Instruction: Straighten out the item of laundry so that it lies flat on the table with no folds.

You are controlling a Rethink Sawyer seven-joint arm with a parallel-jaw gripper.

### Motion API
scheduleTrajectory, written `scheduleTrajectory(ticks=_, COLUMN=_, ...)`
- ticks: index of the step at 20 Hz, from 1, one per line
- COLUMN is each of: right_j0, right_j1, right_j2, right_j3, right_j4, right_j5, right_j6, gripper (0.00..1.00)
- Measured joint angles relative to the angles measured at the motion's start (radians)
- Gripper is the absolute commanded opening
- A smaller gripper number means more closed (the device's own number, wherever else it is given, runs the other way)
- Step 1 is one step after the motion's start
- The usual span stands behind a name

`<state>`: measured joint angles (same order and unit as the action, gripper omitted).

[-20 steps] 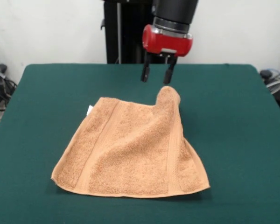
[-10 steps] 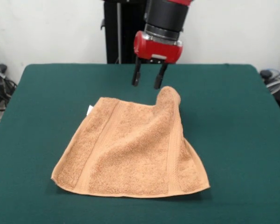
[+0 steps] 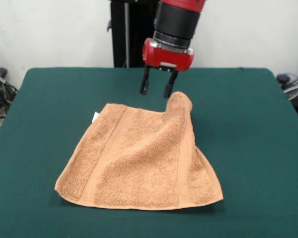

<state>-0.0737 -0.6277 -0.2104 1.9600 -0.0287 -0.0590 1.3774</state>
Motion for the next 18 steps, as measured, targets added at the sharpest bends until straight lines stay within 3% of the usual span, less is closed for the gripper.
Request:
scheduleTrajectory(ticks=12, right_j0=0.129, right_j1=0.010, right_j2=-0.060, right_j3=-0.091, right_j4=0.177, right_j5=0.041, right_j6=0.000, gripper=1.00)
scheduleTrajectory(ticks=18, right_j0=0.142, right_j1=0.039, right_j2=-0.060, right_j3=-0.130, right_j4=0.207, right_j5=0.041, right_j6=0.000, gripper=1.00)
